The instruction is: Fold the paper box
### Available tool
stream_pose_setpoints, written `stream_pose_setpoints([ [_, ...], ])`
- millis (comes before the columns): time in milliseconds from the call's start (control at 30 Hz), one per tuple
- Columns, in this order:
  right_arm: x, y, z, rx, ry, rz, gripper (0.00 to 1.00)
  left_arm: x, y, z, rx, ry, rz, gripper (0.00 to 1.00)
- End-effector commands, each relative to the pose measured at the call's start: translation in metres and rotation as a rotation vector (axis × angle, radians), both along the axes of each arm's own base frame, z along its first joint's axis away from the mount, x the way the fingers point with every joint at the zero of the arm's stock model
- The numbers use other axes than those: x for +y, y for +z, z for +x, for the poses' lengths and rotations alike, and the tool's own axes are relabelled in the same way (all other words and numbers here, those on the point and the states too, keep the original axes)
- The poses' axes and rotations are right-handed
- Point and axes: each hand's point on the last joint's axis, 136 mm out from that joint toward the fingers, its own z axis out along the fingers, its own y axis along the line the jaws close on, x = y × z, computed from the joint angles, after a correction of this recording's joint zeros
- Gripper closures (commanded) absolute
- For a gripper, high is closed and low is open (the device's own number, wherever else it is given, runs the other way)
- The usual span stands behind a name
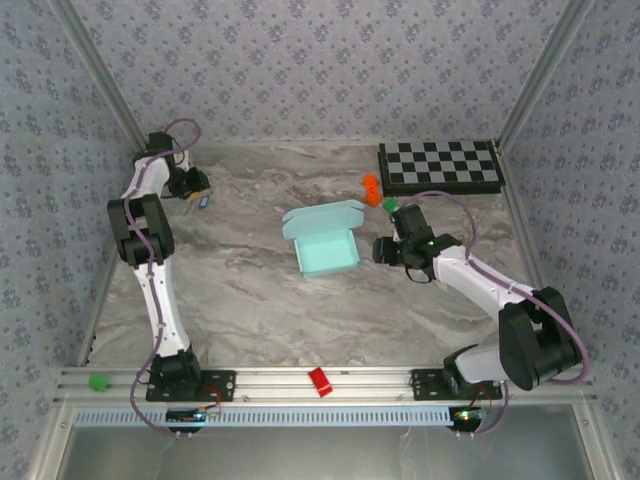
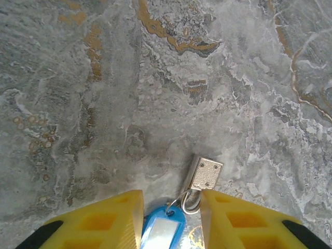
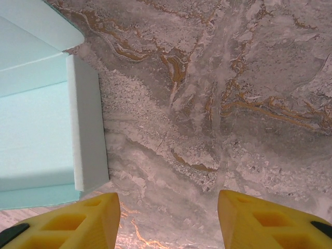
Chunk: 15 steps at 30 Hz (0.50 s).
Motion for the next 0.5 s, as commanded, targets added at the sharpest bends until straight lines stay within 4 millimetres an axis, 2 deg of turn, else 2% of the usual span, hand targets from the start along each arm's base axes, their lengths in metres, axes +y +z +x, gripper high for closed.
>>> stream_pose_setpoints([
  [0, -0.004, -0.011, -0.005, 0.034, -0.004, -0.018, 0.46, -0.005, 0.000, -0.002, 0.019, -0.017, -0.032, 0.70],
  [267, -0.004, -0.017, -0.005, 0.049, -0.002, -0.025, 0.46, -0.009, -0.006, -0.001, 0.031, -0.031, -0.058, 0.72],
  [467, -0.003, -0.021, -0.005, 0.061, -0.002, -0.028, 0.46, -0.010, -0.008, -0.003, 0.043, -0.032, -0.061, 0.85],
])
